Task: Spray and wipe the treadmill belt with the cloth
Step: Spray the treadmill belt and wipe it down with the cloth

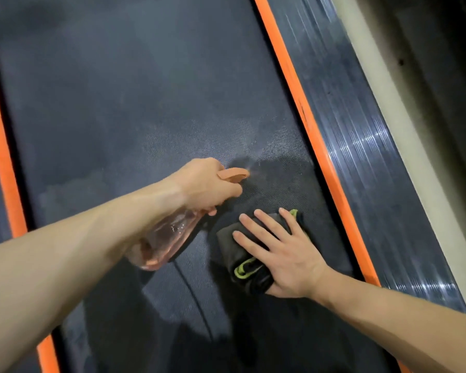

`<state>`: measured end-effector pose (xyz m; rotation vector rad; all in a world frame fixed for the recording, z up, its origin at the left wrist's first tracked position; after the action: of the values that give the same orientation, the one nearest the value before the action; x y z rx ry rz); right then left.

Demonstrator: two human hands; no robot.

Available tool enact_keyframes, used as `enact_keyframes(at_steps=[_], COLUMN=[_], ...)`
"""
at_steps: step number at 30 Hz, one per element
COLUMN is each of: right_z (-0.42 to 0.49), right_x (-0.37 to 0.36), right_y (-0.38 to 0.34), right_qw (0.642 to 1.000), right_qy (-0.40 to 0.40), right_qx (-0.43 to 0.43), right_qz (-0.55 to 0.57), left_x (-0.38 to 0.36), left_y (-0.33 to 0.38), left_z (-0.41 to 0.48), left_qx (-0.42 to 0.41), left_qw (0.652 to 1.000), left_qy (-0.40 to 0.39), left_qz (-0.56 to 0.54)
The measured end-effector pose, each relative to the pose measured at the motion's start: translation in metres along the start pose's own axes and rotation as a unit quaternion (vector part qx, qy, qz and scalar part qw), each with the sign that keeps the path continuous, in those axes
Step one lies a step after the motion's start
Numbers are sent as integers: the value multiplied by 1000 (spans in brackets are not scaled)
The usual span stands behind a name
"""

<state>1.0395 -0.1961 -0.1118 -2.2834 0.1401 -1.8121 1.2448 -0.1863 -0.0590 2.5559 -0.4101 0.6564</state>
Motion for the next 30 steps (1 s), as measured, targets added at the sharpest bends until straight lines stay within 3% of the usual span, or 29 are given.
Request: enact_keyframes(at_steps=[3,7,11,15,18,22,27,30], right_z=[-3,-8,-9,-6,10,73,158,169], right_x=[0,-5,-9,-9,-9,16,72,75], right_y=[-5,-18,-26,-41,-37,32,159,163], right_qw=[1000,997,992,990,989,999,975,960], right_qy=[19,21,22,43,18,46,95,117], right_qx=[3,47,94,112,130,7,-199,-256], right_qz=[-14,-50,-80,-72,-64,-25,0,-2], left_x=[4,6,19,28,31,38,59,62], left_y=[-22,-39,-50,-61,-68,-76,-81,-81], left_z=[-8,-12,-12,-16,-13,-6,-6,-5], left_qx=[14,23,16,29,32,41,40,32], left_qw=[999,1000,997,995,994,991,973,973], left_qy=[38,7,63,95,105,117,173,159], left_qz=[-5,-1,30,-17,-3,-41,-149,-166])
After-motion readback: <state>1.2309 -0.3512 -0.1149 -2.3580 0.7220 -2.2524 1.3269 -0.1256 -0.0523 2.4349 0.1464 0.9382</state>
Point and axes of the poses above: each hand's wrist, its own z-axis towards the middle knuckle, its own x-axis out of the back of the hand, y = z × x, the point moved 6 cm from there along z, towards the middle knuckle, and after that the axes turned 6 degrees about x, right-handed, at the moved point
